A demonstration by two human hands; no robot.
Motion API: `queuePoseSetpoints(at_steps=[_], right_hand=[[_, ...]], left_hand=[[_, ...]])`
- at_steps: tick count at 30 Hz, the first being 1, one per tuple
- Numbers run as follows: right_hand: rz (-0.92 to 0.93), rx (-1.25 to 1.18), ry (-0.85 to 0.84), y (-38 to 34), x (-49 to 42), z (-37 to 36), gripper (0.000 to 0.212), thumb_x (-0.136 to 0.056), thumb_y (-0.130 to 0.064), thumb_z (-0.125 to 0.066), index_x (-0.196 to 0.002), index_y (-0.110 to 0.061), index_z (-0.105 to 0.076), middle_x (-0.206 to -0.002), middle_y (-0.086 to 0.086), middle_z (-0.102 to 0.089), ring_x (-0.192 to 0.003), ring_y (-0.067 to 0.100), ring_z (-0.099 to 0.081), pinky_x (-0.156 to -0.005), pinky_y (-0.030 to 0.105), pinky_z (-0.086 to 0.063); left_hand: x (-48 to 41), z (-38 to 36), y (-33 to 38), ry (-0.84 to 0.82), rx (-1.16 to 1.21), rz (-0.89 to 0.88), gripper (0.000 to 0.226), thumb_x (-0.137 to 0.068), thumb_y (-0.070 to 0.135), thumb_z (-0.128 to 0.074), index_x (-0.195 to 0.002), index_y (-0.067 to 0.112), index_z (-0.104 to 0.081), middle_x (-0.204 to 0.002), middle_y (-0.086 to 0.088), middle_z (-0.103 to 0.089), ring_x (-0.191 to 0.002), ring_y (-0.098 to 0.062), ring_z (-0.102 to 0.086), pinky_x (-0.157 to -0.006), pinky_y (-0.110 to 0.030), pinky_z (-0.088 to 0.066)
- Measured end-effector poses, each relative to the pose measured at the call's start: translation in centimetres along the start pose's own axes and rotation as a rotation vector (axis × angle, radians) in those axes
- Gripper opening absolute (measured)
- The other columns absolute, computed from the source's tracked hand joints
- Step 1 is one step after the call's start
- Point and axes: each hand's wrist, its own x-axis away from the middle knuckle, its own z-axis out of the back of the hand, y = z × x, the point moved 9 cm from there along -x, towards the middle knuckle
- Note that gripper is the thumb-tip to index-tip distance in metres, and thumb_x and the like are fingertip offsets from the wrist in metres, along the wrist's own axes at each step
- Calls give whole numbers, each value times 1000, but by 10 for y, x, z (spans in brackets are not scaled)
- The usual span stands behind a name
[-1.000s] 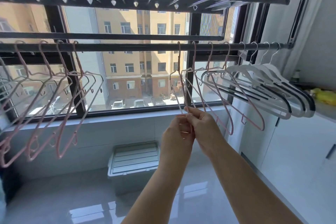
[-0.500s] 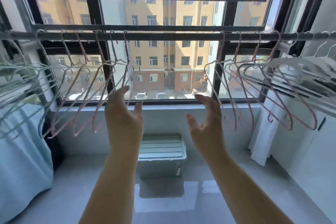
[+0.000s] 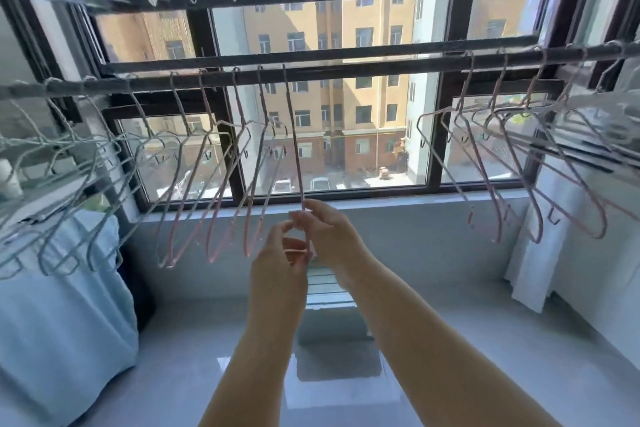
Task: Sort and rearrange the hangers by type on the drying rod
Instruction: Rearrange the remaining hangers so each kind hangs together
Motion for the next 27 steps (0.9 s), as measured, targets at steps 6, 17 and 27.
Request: queuePoseSetpoints(at_steps=[6,17,27], right_hand=[[14,-402,4,-2,5,8,18,-93,4,-43,-101,-2,-57,-70,2,-63,-50,4,-61,-43,16,-46],[82,-433,203,-8,30,85,25,-94,3,-39,-100,-9,-60,-93,9,-69,-88,23,-67,-66,29,-57],[61,-412,313,-9,51,170,26,-94,1,-40,-102,-10,-62,-89,12,-71,-75,19,-70,-54,23,-53]], left_hand=[[-3,-13,8,24,81,-86,44,-80,0,-59,-118,22,-52,-71,20,-60,-69,-3,-63,-62,-6,-46],[11,-64,59,-164,190,-175,64,-80,1,-62,-134,27,-37,-76,13,-60,-68,5,-58,-60,-2,-43],[30,-129,112,-306,273,-216,70,-80,-1,-62,-136,30,-34,-74,17,-56,-66,2,-58,-63,-9,-47]])
